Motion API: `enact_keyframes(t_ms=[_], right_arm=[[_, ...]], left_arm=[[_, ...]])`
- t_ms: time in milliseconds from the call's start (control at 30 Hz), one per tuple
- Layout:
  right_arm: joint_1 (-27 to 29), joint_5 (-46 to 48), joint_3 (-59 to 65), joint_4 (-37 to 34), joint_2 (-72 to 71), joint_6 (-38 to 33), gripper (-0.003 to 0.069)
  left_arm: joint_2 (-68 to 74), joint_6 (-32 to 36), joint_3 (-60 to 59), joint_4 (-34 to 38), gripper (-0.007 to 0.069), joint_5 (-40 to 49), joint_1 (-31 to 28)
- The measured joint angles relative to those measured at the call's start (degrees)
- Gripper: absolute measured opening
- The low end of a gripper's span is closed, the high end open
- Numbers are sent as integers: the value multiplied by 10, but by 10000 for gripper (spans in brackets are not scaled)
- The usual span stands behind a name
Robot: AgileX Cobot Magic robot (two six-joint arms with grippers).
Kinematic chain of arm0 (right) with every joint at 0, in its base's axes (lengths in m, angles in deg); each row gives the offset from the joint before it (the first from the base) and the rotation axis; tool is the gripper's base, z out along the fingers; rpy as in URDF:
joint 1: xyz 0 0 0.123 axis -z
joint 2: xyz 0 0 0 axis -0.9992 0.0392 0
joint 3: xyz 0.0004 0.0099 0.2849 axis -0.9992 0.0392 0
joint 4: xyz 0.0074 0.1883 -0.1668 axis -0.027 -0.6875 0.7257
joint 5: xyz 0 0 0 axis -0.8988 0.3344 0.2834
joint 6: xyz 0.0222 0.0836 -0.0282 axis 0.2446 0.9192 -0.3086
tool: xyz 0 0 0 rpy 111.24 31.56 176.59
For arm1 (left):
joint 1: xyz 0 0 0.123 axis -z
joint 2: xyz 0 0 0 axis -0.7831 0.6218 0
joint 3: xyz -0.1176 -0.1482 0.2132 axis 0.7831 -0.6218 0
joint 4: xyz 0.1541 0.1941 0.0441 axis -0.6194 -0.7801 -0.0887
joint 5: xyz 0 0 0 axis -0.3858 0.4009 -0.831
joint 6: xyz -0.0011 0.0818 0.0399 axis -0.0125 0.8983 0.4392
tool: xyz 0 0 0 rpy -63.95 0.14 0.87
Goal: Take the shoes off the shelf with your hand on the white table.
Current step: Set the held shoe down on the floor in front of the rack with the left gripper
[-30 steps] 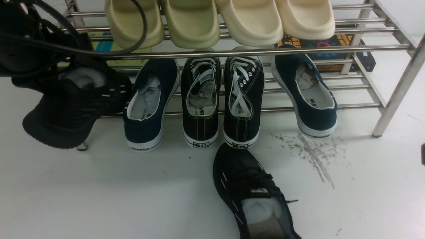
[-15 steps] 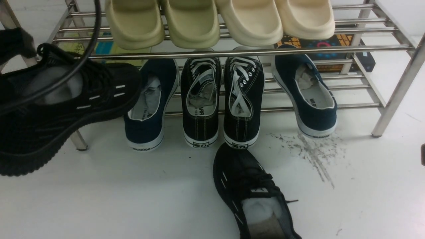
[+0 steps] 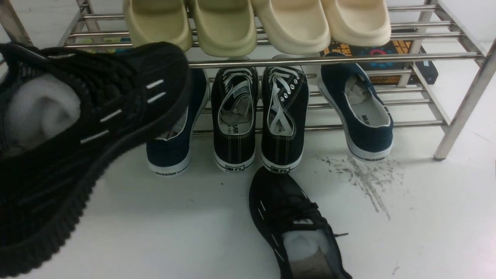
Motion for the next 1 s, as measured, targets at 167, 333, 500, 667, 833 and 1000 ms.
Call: enact_keyframes(t_ms=[167,333,500,667,833,1000], right_arm=[[0,0,0,20,0,0,83],[0,0,0,35,0,0,88],[0,0,0,57,0,0,92],[0,-2,0,67,0,5,98],[0,-2,0,72,0,11,104],[0,-5,0,74,0,13,110]], left_arm=[[-20,-3,-97,79,22,0,0],[-60,-49,-198,98,26,1,0],[-122,-143,-235,77,28,1,0],[-154,-206,-304,86,28,1,0],[-154,-214,-364,88,30,1,0],[-129,-202,-389,98,35,-30,0]])
